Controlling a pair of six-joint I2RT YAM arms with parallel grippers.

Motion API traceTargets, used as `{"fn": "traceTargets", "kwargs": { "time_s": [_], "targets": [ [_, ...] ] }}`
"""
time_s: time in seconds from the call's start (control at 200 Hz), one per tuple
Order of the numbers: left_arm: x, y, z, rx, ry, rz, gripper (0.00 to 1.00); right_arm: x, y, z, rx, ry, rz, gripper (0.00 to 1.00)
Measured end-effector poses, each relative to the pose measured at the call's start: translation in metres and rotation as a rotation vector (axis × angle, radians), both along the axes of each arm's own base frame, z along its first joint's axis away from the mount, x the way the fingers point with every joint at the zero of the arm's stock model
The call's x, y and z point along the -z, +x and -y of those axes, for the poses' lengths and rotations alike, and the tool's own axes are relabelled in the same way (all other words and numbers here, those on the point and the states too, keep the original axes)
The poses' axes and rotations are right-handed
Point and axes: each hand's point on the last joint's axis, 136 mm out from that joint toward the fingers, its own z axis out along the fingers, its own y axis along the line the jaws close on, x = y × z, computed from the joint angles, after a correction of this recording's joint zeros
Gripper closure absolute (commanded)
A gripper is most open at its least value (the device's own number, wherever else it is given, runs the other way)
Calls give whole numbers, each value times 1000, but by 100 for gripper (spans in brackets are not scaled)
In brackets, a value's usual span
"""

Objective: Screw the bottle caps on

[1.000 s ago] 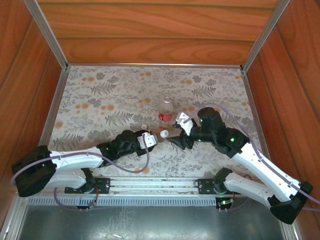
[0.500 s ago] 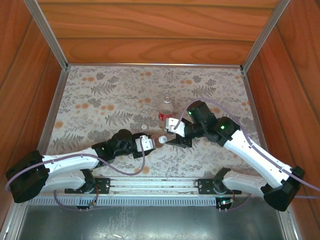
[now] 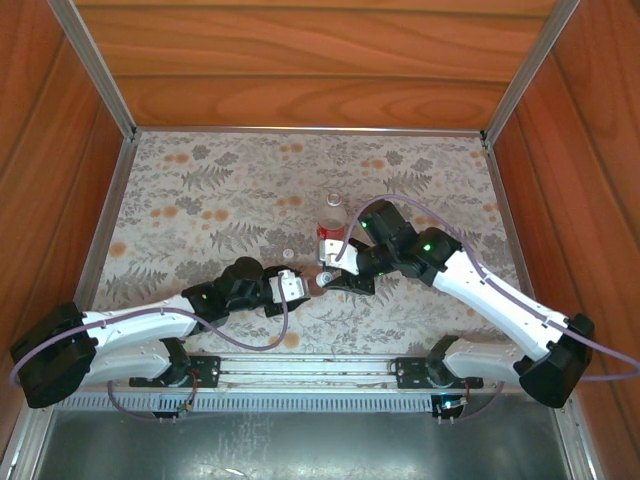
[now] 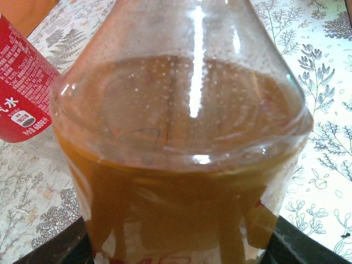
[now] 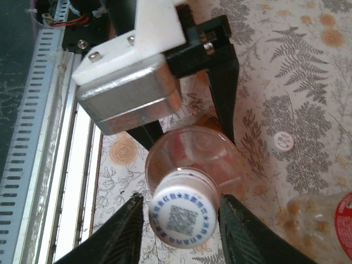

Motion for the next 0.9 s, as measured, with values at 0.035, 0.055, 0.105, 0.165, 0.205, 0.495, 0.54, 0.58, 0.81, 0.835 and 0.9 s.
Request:
{"fn": "traceTargets", "kwargs": {
  "time_s": [0.035, 0.055, 0.105, 0.165, 0.205, 0.495, 0.54, 0.58, 0.81, 0.835, 0.9],
  "targets": [
    [1, 0, 0, 1, 2, -2, 43, 1, -1, -1, -3, -2, -2, 63],
    [1, -1, 0, 2, 3, -3, 43, 2, 0, -1, -3, -3, -4, 63],
    [2, -1, -1, 2, 6, -6, 43, 2, 0, -2, -3, -5, -5, 65],
    [3, -1, -1, 1, 9, -11, 43, 3, 0, -2, -1, -6, -6, 69],
    [3, -1, -1, 0, 9, -14, 43, 3, 1, -2, 2, -7, -4, 70],
    [-2, 13, -4, -72, 20, 17, 43, -1, 13, -3, 177, 7, -66, 85],
    [-5, 20, -5, -104, 29, 42, 43, -3, 18, -3, 253, 17, -101, 85],
    [-7, 25, -6, -125, 36, 61, 43, -4, 23, -4, 325, 27, -140, 86],
    [-15, 43, -12, -216, 83, 160, 43, -6, 38, -2, 768, 78, -484, 85],
    [-15, 44, -12, -222, 89, 170, 43, -6, 39, -2, 815, 86, -528, 86],
    [-15, 46, -13, -233, 109, 197, 43, -4, 39, -1, 927, 106, -643, 86]
  ]
}}
